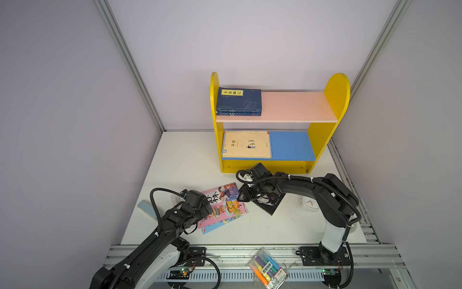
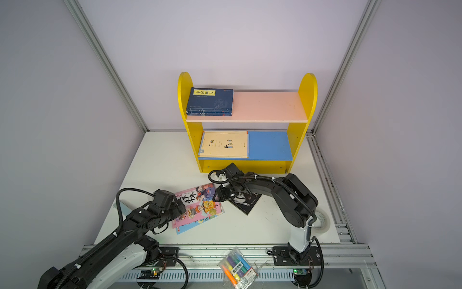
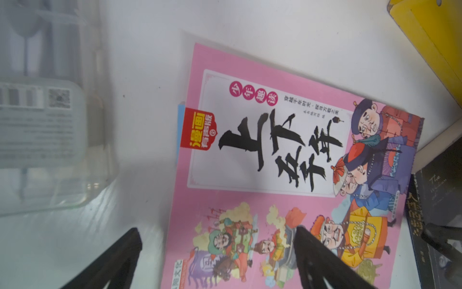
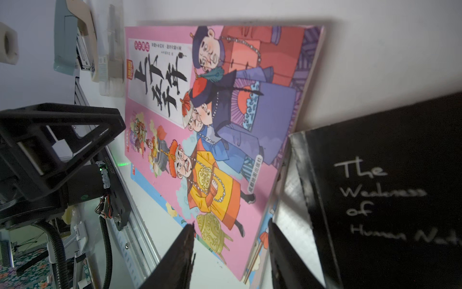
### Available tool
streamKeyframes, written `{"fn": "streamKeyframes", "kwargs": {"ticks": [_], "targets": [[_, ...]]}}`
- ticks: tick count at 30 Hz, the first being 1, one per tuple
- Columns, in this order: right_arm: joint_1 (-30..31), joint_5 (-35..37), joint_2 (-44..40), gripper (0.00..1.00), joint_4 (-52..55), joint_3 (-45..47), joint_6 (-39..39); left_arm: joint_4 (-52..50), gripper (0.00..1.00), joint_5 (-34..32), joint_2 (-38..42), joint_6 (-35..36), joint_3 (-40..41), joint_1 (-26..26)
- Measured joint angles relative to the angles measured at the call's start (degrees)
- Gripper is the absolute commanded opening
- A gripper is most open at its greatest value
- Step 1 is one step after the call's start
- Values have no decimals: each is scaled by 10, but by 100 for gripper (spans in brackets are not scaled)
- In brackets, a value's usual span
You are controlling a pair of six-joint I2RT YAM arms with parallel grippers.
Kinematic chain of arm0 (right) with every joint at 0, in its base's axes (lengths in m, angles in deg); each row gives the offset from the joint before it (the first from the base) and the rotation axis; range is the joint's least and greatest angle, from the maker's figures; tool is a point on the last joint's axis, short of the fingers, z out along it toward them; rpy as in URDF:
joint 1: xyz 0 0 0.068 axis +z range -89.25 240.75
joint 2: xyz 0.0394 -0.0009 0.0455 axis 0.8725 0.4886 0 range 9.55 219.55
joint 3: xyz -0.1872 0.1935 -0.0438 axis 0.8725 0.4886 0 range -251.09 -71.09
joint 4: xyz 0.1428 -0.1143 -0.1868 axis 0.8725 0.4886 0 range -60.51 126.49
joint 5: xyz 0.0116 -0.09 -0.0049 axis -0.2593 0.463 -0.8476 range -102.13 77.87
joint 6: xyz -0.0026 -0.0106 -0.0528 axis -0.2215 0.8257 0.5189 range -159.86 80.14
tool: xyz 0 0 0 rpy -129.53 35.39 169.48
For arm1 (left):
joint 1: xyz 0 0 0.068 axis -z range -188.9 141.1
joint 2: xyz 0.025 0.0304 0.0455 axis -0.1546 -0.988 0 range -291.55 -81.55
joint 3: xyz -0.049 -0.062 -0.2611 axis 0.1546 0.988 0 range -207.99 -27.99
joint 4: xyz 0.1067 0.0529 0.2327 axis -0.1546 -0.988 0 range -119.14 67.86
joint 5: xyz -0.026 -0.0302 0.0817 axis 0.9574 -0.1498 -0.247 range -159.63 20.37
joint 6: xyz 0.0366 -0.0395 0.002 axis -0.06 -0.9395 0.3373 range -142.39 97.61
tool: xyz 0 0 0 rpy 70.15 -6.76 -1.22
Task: Stacking books/files
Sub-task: Pick up the book from the book.
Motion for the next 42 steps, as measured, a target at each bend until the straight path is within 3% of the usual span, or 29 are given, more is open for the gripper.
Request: {"fn": "streamKeyframes", "kwargs": {"ticks": [30,42], "targets": [[4,-50,68,44,31,-55,-15,88,98,7,46,-1,59,-13],[3,-60,82,44,32,-68,-19,34,95,14,136,9,56,-17]]}}
